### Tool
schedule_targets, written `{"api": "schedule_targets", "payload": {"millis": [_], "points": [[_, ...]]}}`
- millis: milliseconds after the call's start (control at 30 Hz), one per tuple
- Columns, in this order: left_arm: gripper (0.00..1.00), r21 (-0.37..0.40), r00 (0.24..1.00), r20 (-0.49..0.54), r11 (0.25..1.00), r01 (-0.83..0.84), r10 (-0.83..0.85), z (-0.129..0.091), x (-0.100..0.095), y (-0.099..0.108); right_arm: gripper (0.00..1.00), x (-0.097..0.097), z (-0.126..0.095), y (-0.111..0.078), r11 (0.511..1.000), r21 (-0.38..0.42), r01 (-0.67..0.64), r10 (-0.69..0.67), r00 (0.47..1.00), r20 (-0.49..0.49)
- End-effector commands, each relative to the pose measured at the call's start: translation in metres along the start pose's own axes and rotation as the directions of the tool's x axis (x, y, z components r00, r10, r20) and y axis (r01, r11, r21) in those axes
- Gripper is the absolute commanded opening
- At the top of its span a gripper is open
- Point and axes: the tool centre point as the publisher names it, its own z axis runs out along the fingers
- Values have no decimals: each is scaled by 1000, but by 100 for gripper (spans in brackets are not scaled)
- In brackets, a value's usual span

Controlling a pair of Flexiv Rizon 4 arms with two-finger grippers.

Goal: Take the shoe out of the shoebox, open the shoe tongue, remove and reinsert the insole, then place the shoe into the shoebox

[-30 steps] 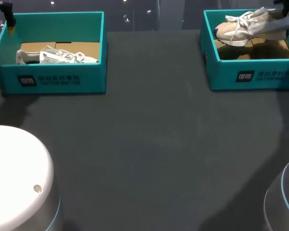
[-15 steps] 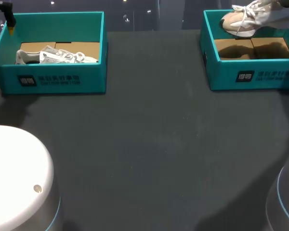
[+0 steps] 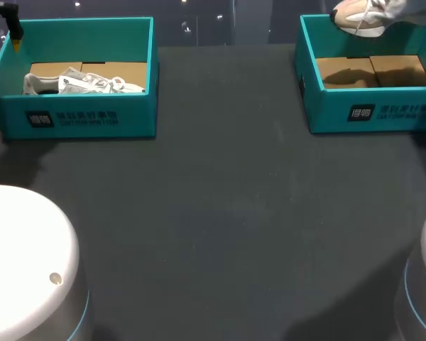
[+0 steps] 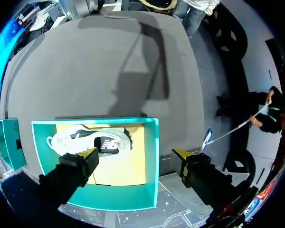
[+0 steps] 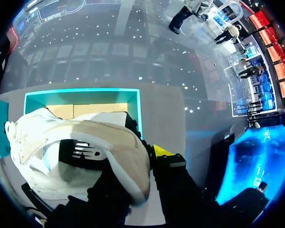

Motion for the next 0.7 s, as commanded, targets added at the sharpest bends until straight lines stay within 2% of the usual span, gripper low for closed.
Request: {"api": "schedule_targets", "payload": {"millis": [33, 367, 700], "points": [[100, -2, 1000, -1, 1000, -2, 2, 0, 1, -1, 0, 3, -35, -22, 1000, -27, -2, 2, 1000, 7], [100, -2, 1000, -1, 1000, -2, 2, 0, 1, -1, 0, 17, -89, -61, 999, -38, -23, 23, 1000, 13], [100, -2, 1000, -1, 1000, -2, 2, 0, 1, -1, 0, 59, -138, -106, 999, -37, -12, 14, 999, 45]]}}
